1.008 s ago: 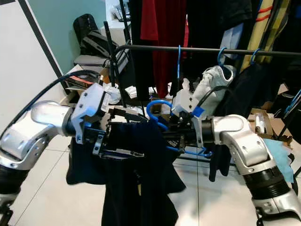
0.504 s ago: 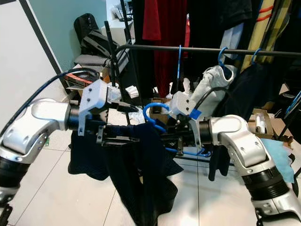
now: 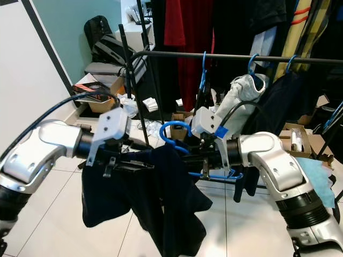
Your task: Hang hanger
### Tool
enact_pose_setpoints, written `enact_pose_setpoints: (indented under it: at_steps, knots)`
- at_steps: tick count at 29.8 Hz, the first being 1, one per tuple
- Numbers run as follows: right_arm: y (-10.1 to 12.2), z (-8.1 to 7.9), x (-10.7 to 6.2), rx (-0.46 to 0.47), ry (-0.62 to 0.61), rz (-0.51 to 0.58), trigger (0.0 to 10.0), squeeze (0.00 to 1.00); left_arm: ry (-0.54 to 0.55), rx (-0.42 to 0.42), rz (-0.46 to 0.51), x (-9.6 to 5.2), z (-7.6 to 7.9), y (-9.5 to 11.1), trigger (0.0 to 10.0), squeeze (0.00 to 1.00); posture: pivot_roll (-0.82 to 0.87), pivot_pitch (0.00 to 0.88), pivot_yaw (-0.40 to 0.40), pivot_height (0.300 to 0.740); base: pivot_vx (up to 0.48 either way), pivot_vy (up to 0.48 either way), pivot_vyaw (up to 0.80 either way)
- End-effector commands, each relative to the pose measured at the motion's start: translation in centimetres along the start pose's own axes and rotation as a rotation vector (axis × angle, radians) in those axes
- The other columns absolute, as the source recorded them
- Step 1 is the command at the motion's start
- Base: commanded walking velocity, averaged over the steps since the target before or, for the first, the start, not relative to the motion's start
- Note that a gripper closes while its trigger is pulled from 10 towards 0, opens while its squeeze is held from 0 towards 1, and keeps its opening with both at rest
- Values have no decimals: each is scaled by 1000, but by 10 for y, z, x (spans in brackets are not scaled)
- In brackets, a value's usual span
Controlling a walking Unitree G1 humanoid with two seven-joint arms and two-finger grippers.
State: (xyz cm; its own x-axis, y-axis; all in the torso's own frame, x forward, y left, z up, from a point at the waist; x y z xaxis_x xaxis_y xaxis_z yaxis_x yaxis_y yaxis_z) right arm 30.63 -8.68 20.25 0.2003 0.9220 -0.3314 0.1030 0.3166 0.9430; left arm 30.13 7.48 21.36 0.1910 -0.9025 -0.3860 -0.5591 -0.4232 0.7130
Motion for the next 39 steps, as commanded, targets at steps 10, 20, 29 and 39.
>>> enact_pose_setpoints:
  at_steps: [10, 20, 29, 39]
  knots:
    - [27, -7, 0, -63, 27, 97, 10000, 0, -38, -18, -110, 4, 11, -26, 0, 0, -85, 0, 53, 740, 0, 0, 0]
    - [36, -4, 1, -42, 10, 144, 10000, 1000, 41, 17, -98, 6, -4, -27, 0, 0, -84, 0, 53, 740, 0, 0, 0]
    - [27, 12, -17, -3, -92, 123, 10000, 1000, 152, 50, -59, -12, -28, -18, 0, 0, -87, 0, 55, 740, 0, 0, 0]
    - [7, 18, -92, 82, -265, 93, 10000, 1000, 321, 68, -65, -50, -63, -18, 0, 0, -102, 0, 56, 740, 0, 0, 0]
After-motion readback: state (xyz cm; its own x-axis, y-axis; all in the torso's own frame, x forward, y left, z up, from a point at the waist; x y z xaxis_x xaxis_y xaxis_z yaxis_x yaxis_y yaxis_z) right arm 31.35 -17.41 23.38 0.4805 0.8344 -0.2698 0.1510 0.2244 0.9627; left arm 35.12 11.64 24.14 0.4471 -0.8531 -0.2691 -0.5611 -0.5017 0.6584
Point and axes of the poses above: a point about 5 cm out from each wrist's last joint towards the gripper, its own x axis pointing out of the wrist towards the gripper, its own y axis along the axis of the wrist's last joint, z = x × y, the point moved 6 cm from there along x, pointing out of the wrist towards the gripper, and after that the axes turned 13 degrees about x, right-handed, at the moved point
